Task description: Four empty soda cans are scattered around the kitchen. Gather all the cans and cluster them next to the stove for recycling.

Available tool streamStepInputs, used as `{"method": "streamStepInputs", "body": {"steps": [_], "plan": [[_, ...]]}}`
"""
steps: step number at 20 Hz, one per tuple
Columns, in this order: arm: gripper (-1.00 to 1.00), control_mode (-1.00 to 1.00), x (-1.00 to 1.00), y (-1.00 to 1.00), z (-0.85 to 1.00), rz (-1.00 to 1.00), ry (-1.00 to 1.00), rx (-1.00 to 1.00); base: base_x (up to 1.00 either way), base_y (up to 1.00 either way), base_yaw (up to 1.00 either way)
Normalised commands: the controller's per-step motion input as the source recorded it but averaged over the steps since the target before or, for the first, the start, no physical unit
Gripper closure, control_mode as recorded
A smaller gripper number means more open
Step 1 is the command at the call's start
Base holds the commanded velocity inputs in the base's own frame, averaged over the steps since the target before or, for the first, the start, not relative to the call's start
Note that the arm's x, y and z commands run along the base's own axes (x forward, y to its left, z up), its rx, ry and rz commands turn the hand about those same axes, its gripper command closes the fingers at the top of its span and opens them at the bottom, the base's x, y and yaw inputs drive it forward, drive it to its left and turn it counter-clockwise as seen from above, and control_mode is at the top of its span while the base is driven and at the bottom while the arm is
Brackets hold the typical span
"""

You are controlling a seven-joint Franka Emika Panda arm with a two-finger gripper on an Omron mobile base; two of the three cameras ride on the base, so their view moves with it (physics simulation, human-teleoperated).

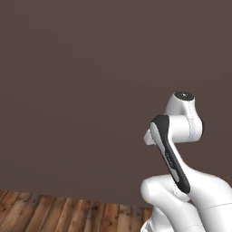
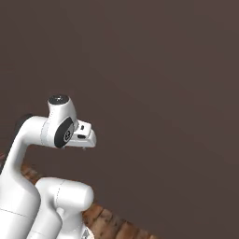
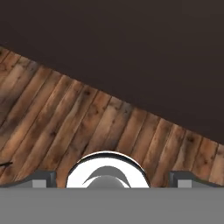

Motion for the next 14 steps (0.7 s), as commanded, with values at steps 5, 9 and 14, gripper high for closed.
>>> {"method": "streamStepInputs", "body": {"steps": [5, 9, 14], "plan": [[-1.00, 1.00, 0.00, 0.00, 0.00, 0.00, 0.00, 0.00, 0.84, -0.11, 0.75], [-1.00, 1.00, 0.00, 0.00, 0.00, 0.00, 0.00, 0.00, 0.91, -0.06, 0.69], [-1.00, 1.00, 0.00, 0.00, 0.00, 0.00, 0.00, 0.00, 1.00, -0.07, 0.65]]}}
